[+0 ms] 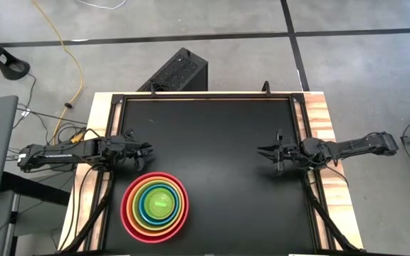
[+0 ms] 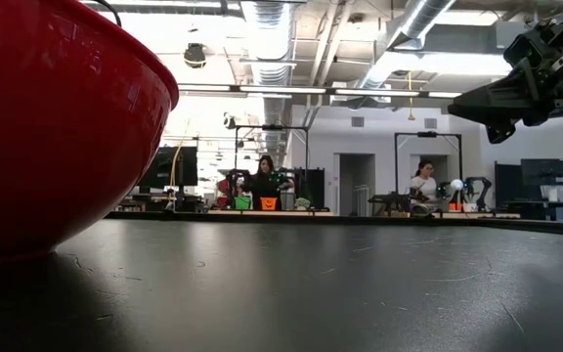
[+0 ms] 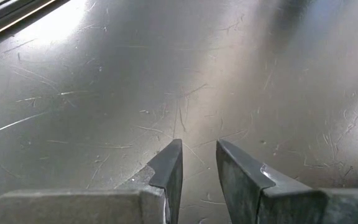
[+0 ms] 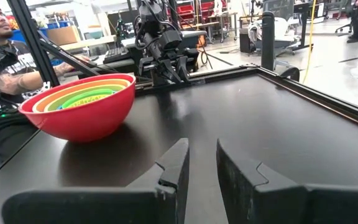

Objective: Nest bowls inside each other
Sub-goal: Return to home position

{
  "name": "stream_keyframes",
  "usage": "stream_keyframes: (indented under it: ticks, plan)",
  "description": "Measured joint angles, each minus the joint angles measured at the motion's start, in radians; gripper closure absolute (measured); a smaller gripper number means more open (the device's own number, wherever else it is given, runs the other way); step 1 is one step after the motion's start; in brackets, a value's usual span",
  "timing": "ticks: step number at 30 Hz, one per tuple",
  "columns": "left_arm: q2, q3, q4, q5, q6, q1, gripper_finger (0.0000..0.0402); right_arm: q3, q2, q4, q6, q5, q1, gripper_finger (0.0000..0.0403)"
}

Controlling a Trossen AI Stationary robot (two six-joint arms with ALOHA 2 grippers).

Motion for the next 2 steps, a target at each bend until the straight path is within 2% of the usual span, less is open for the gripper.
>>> stream_keyframes:
  ticks: [2]
  plan:
    - [0.000, 0.000, 0.000, 0.000, 0.000, 0.000, 0.0315, 0.000, 0.000, 0.000, 0.000, 0.000, 0.000, 0.0306]
